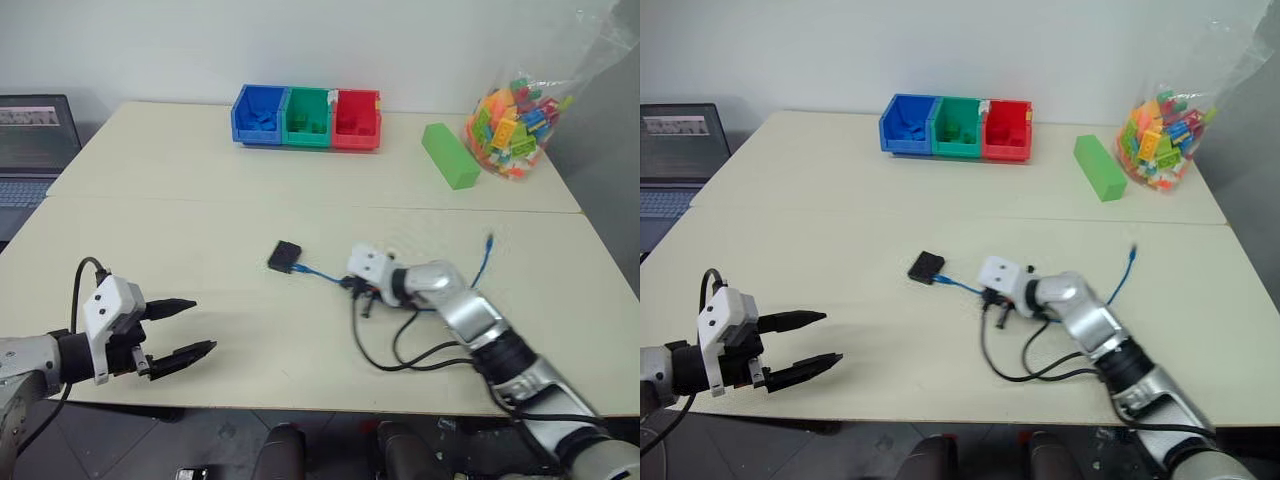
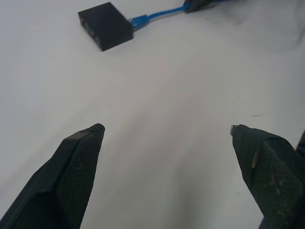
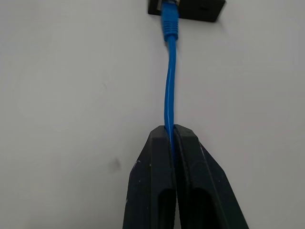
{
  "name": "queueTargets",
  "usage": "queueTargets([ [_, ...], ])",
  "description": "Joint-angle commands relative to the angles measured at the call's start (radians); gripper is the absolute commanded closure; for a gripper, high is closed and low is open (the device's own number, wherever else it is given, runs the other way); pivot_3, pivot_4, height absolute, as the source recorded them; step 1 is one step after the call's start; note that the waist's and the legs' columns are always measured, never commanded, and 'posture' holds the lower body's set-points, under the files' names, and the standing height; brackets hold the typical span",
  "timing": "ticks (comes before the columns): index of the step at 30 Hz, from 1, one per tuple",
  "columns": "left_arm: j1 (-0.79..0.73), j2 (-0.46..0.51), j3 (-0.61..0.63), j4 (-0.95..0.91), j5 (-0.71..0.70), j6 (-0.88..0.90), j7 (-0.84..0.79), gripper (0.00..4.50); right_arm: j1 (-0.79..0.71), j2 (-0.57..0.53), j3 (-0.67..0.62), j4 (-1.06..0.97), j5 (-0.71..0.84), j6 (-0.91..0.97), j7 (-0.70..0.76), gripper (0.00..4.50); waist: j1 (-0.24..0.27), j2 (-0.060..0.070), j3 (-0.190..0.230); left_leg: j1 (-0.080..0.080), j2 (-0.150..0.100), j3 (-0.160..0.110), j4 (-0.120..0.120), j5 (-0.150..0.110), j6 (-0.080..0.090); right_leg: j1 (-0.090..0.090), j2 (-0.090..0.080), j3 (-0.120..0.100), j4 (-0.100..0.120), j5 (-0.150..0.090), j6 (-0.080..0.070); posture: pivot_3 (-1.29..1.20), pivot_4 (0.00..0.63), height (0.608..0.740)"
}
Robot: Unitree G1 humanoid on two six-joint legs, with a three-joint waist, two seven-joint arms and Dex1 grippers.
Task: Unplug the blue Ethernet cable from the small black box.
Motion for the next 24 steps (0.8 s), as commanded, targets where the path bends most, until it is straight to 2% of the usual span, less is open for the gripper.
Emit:
queueTargets([
  [1, -0.034, 0.005, -0.026, -0.012, 0.000, -0.016, 0.003, 0.00, 0.042, -0.093, -0.045, -0.079, 0.042, -0.001, 0.105, 4.44, -0.002, 0.000, 0.000, 0.000, 0.000, 0.000, 0.000, 0.000, 0.000, 0.000, 0.000, 0.000, 0.000, 0.000, 0.000, 0.00, 0.150, 0.740],
  [4, -0.063, 0.003, -0.053, -0.007, -0.002, -0.015, 0.006, 0.00, 0.066, -0.119, -0.056, -0.115, 0.068, 0.008, 0.138, 4.44, -0.003, 0.000, 0.000, 0.000, 0.002, -0.001, -0.001, 0.000, 0.000, 0.000, 0.001, 0.000, 0.001, -0.001, -0.001, 0.00, 0.150, 0.740],
  [6, -0.082, 0.002, -0.070, -0.009, -0.007, -0.011, 0.006, 0.00, 0.073, -0.111, -0.059, -0.106, 0.062, -0.025, 0.127, 4.00, -0.008, 0.000, 0.000, 0.000, 0.002, -0.001, -0.001, 0.000, 0.000, 0.000, 0.001, 0.000, 0.001, -0.001, -0.001, 0.00, 0.150, 0.740],
  [8, -0.090, 0.003, -0.078, -0.011, -0.008, -0.009, 0.004, 0.00, 0.068, -0.092, -0.068, -0.096, 0.050, -0.054, 0.095, 3.76, -0.012, 0.000, 0.000, 0.000, 0.002, 0.000, -0.001, 0.000, 0.000, 0.000, 0.001, 0.000, 0.001, -0.001, -0.001, 0.00, 0.150, 0.740],
  [9, -0.092, 0.004, -0.079, -0.012, -0.009, -0.008, 0.005, 0.00, 0.060, -0.075, -0.078, -0.088, 0.045, -0.059, 0.066, 3.38, -0.013, 0.000, 0.000, 0.000, 0.002, 0.000, -0.001, 0.000, 0.000, 0.000, 0.001, 0.000, 0.001, -0.001, -0.001, 0.00, 0.150, 0.740],
  [12, -0.096, 0.005, -0.081, -0.015, -0.013, -0.002, 0.006, 0.00, 0.034, -0.020, -0.102, -0.083, 0.068, -0.026, 0.037, 2.76, -0.016, 0.001, 0.000, 0.000, 0.002, 0.000, -0.001, 0.000, 0.000, -0.001, 0.001, 0.000, 0.001, -0.001, -0.001, 0.00, 0.150, 0.740],
  [18, -0.099, 0.004, -0.086, -0.024, -0.015, 0.006, 0.011, 0.00, -0.012, 0.100, -0.100, 0.000, 0.071, 0.001, -0.023, 2.76, -0.017, 0.001, 0.000, 0.000, 0.001, 0.000, 0.000, 0.000, 0.000, -0.001, 0.001, 0.000, 0.001, 0.000, -0.002, 0.00, 0.150, 0.740],
  [24, -0.105, 0.004, -0.089, -0.034, -0.022, 0.016, 0.021, 0.00, -0.042, 0.165, -0.081, 0.094, 0.056, -0.011, -0.048, 2.76, -0.017, 0.001, 0.001, 0.000, 0.001, 0.000, 0.000, 0.000, 0.000, -0.001, 0.001, 0.000, 0.001, 0.000, -0.002, 0.00, 0.150, 0.740],
])
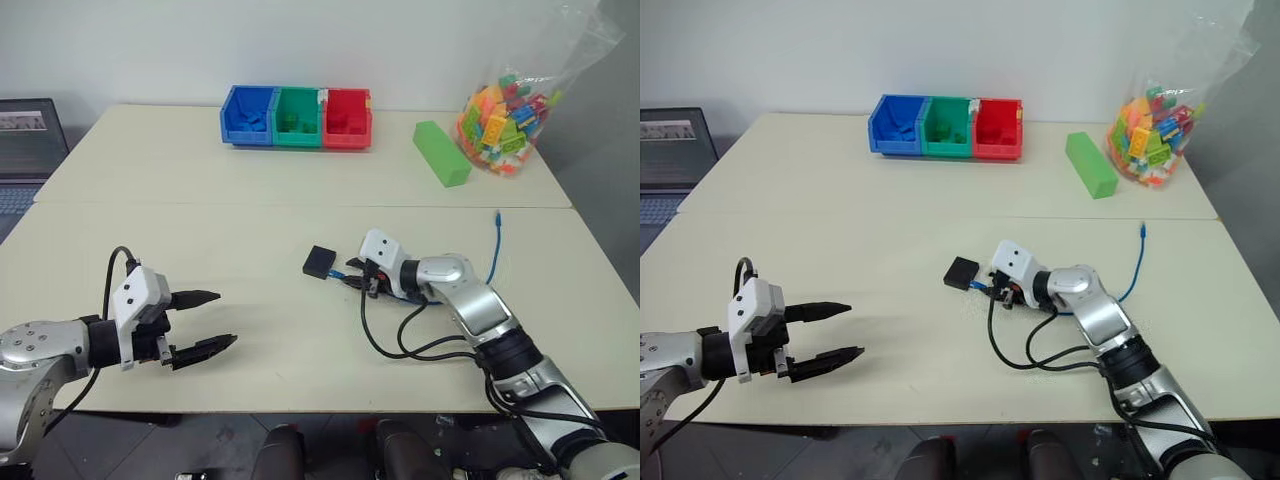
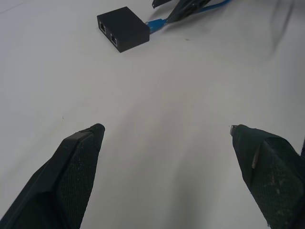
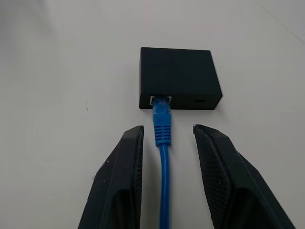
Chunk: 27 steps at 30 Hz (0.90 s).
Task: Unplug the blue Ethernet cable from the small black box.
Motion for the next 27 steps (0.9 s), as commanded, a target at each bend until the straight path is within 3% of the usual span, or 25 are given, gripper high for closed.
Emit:
queueTargets([
  [1, -0.011, 0.005, 0.009, -0.032, -0.018, 0.002, 0.005, 0.00, -0.031, 0.028, -0.011, 0.038, -0.012, -0.016, -0.031, 2.76, 0.000, 0.000, 0.000, 0.000, 0.000, 0.000, 0.000, 0.000, 0.000, 0.000, 0.000, 0.000, 0.000, 0.000, 0.000, 0.00, 0.150, 0.740],
  [11, -0.024, 0.000, 0.004, -0.031, -0.022, 0.010, 0.016, 0.00, -0.039, 0.050, -0.003, 0.086, -0.033, -0.019, -0.033, 2.76, -0.002, 0.000, 0.000, 0.000, 0.000, 0.000, 0.000, 0.000, 0.000, 0.000, 0.000, 0.000, 0.000, 0.000, 0.000, 0.00, 0.150, 0.740],
  [19, -0.078, -0.035, 0.008, 0.007, -0.077, 0.089, 0.067, 0.00, -0.028, 0.032, 0.000, 0.049, -0.044, -0.053, -0.029, 4.43, -0.001, 0.000, 0.000, 0.000, 0.000, 0.000, 0.000, 0.000, 0.000, 0.000, 0.000, 0.000, 0.000, 0.000, 0.000, 0.00, 0.150, 0.740],
  [24, -0.157, -0.072, 0.024, 0.060, -0.177, 0.223, 0.129, 0.00, -0.025, -0.020, 0.018, -0.028, -0.077, -0.202, -0.003, 4.43, -0.001, 0.000, 0.000, 0.000, 0.000, 0.000, 0.000, 0.000, 0.000, 0.000, 0.000, -0.001, 0.000, 0.000, 0.000, 0.00, 0.150, 0.740],
  [27, -0.211, -0.089, 0.011, 0.088, -0.231, 0.288, 0.140, 0.00, -0.033, -0.069, 0.048, -0.061, -0.135, -0.403, 0.004, 4.43, -0.002, 0.000, 0.000, 0.000, 0.000, -0.001, 0.000, 0.000, 0.000, 0.000, 0.000, -0.001, 0.001, 0.000, 0.000, 0.00, 0.150, 0.740],
])
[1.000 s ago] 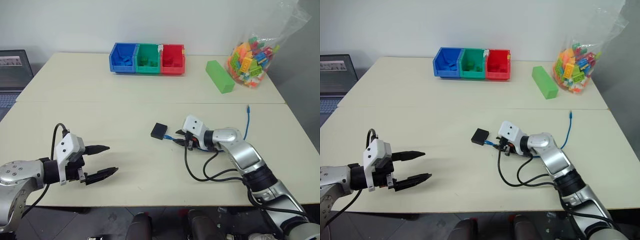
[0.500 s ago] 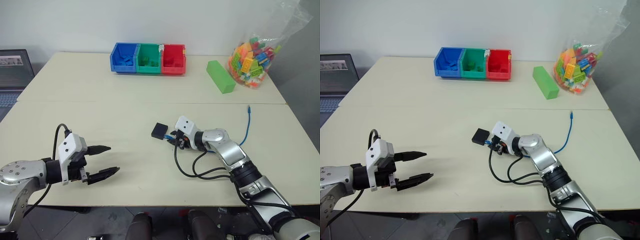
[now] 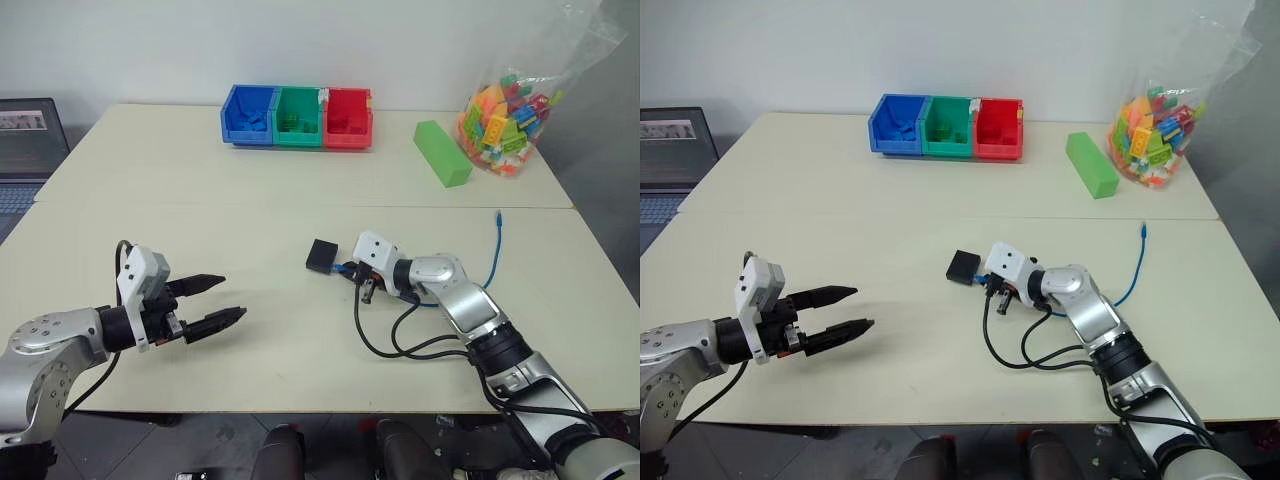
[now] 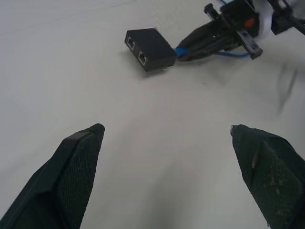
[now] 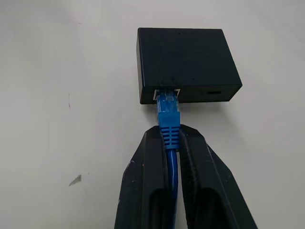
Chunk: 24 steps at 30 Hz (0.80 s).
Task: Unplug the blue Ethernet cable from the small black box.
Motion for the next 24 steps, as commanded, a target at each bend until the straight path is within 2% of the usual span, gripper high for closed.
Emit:
queueTargets([
  [1, -0.067, -0.020, 0.012, 0.020, -0.092, 0.087, 0.021, 0.00, -0.022, -0.052, 0.031, -0.081, -0.070, -0.273, 0.015, 4.43, 0.000, 0.000, 0.000, 0.000, 0.000, 0.000, 0.000, 0.000, 0.000, 0.000, 0.000, 0.000, 0.000, 0.000, 0.000, 0.00, 0.150, 0.740],
  [5, -0.162, -0.064, -0.002, 0.054, -0.157, 0.162, 0.056, 0.00, -0.047, -0.091, 0.054, -0.083, -0.126, -0.504, 0.013, 4.43, 0.001, -0.001, 0.000, 0.000, 0.000, 0.000, 0.001, 0.000, 0.000, 0.001, 0.000, -0.001, 0.000, 0.000, 0.000, 0.00, 0.150, 0.740],
  [8, -0.223, -0.095, -0.019, 0.079, -0.181, 0.195, 0.078, 0.00, -0.062, -0.094, 0.057, -0.079, -0.158, -0.603, -0.002, 4.43, 0.002, -0.001, 0.000, 0.000, -0.001, 0.000, 0.001, 0.000, 0.000, 0.001, 0.000, -0.001, 0.001, 0.000, 0.000, 0.00, 0.150, 0.740],
  [20, -0.309, -0.186, -0.093, 0.107, -0.187, 0.217, 0.110, 0.00, -0.085, -0.073, 0.036, -0.085, -0.239, -0.714, -0.070, 4.43, 0.009, -0.001, 0.000, 0.000, 0.000, -0.001, 0.003, 0.000, -0.001, 0.001, 0.000, 0.000, 0.002, 0.000, 0.000, 0.00, 0.150, 0.740],
  [24, -0.316, -0.194, -0.096, 0.113, -0.187, 0.221, 0.106, 0.68, -0.088, -0.070, 0.036, -0.083, -0.241, -0.713, -0.074, 4.43, 0.011, -0.001, 0.000, 0.000, -0.001, -0.001, 0.003, 0.000, -0.001, 0.002, 0.000, 0.000, 0.002, 0.000, 0.000, 0.00, 0.150, 0.740],
])
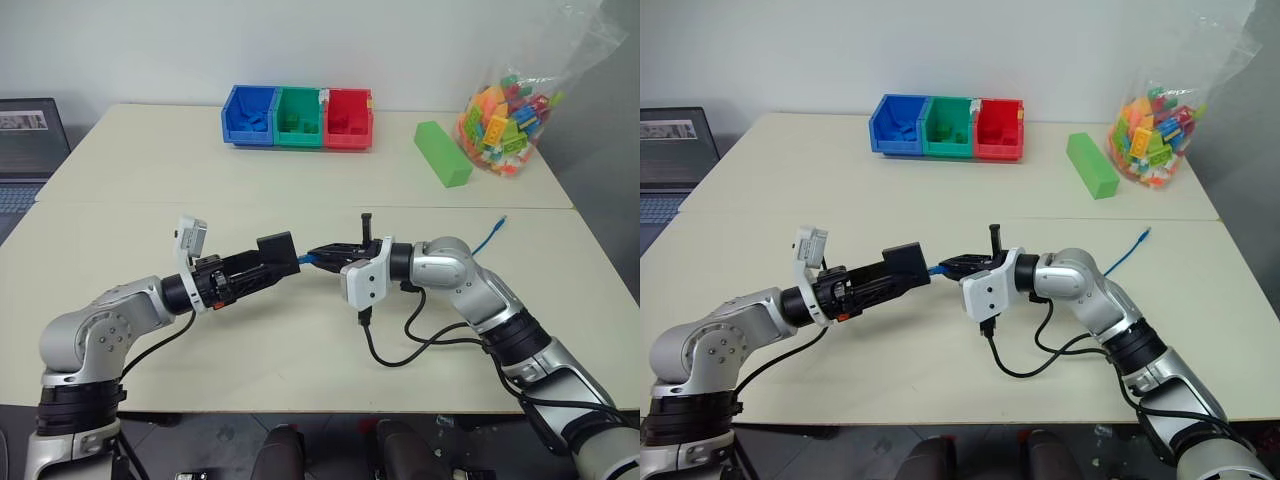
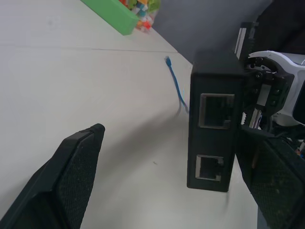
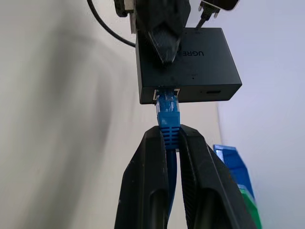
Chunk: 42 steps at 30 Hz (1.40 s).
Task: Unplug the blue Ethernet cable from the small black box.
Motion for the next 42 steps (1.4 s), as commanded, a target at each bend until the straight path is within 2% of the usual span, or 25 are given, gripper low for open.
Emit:
queueTargets([
  [1, -0.014, -0.002, 0.002, -0.012, -0.014, -0.007, -0.007, 0.88, -0.016, 0.005, -0.023, -0.035, -0.003, -0.014, -0.019, 4.43, 0.000, 0.000, 0.000, 0.000, 0.000, 0.000, 0.000, 0.000, 0.000, 0.000, 0.000, 0.000, 0.000, 0.000, 0.000, 0.00, 0.150, 0.740],
  [7, -0.019, -0.005, 0.000, -0.012, -0.022, -0.003, -0.012, 2.24, -0.017, 0.011, -0.023, -0.036, -0.010, -0.014, -0.026, 4.43, 0.001, 0.000, 0.000, 0.000, 0.000, 0.000, 0.000, 0.000, 0.000, 0.000, 0.000, 0.000, 0.000, 0.000, 0.000, 0.00, 0.150, 0.740],
  [15, -0.018, 0.002, -0.002, -0.015, -0.037, 0.001, -0.016, 3.64, -0.014, 0.016, -0.025, -0.037, -0.014, -0.024, -0.038, 4.43, 0.002, 0.000, 0.000, 0.000, 0.000, 0.000, 0.000, 0.000, 0.000, 0.000, 0.000, 0.000, 0.000, 0.000, 0.000, 0.00, 0.150, 0.740],
  [19, -0.018, 0.008, -0.006, -0.016, -0.038, 0.001, -0.025, 3.71, -0.011, 0.008, -0.020, -0.027, -0.021, -0.062, -0.047, 4.43, 0.002, 0.000, 0.000, 0.000, 0.000, 0.000, 0.000, 0.000, 0.000, 0.000, 0.000, 0.000, 0.000, 0.000, 0.000, 0.00, 0.150, 0.740],
  [21, -0.021, 0.011, -0.008, -0.013, -0.036, 0.000, -0.028, 3.71, -0.008, 0.003, -0.023, -0.024, -0.014, -0.071, -0.048, 3.72, 0.002, 0.000, 0.000, 0.000, 0.000, 0.000, 0.000, 0.000, 0.000, 0.000, 0.000, 0.000, 0.000, 0.000, 0.000, 0.00, 0.150, 0.740],
  [25, -0.029, 0.019, -0.012, -0.005, -0.022, -0.016, -0.039, 3.71, 0.004, -0.020, -0.026, -0.043, 0.024, -0.060, -0.009, 2.91, 0.002, 0.000, 0.000, 0.000, 0.000, 0.000, 0.000, 0.000, 0.000, 0.000, 0.000, 0.000, 0.000, 0.000, 0.000, 0.00, 0.150, 0.740],
  [29, -0.036, 0.043, -0.037, 0.003, 0.006, -0.033, -0.084, 3.71, 0.032, -0.051, -0.051, -0.120, 0.170, 0.038, 0.102, 1.98, 0.006, 0.000, 0.000, 0.000, 0.000, 0.000, 0.000, 0.000, 0.000, 0.000, 0.000, 0.000, 0.000, 0.000, 0.000, 0.00, 0.150, 0.740],
  [31, -0.039, 0.062, -0.054, 0.006, 0.023, -0.047, -0.115, 3.71, 0.052, -0.065, -0.069, -0.184, 0.282, 0.171, 0.172, 1.97, 0.007, 0.000, 0.000, 0.000, 0.000, 0.000, 0.000, 0.000, 0.000, 0.001, 0.000, 0.000, -0.001, 0.000, 0.000, 0.00, 0.150, 0.740],
  [33, -0.041, 0.079, -0.072, 0.008, 0.045, -0.074, -0.152, 3.71, 0.076, -0.071, -0.097, -0.264, 0.422, 0.380, 0.223, 1.97, 0.007, 0.000, 0.000, 0.000, 0.000, 0.000, 0.000, 0.000, 0.000, 0.001, 0.000, 0.000, 0.000, 0.000, 0.000, 0.00, 0.150, 0.740],
  [37, -0.045, 0.106, -0.103, -0.013, 0.062, -0.105, -0.224, 3.71, 0.087, -0.046, -0.154, -0.353, 0.660, 0.797, 0.220, 1.97, 0.007, 0.000, 0.000, 0.000, 0.000, -0.001, 0.000, 0.000, 0.000, 0.001, -0.001, 0.000, 0.000, 0.000, 0.000, 0.00, 0.150, 0.740],
  [40, -0.047, 0.121, -0.121, -0.038, 0.063, -0.113, -0.261, 3.71, 0.086, -0.017, -0.186, -0.355, 0.755, 0.958, 0.200, 1.97, 0.006, 0.000, 0.000, 0.001, 0.001, -0.001, 0.000, 0.000, 0.000, 0.001, -0.001, 0.000, 0.000, 0.000, 0.000, 0.00, 0.150, 0.740],
  [42, -0.055, 0.118, -0.121, -0.047, 0.057, -0.121, -0.274, 3.71, 0.093, -0.003, -0.203, -0.347, 0.803, 0.999, 0.216, 1.97, 0.006, 0.000, 0.000, 0.000, 0.001, -0.001, 0.000, 0.000, 0.000, 0.001, -0.001, 0.000, 0.000, 0.000, 0.000, 0.00, 0.150, 0.740],
])
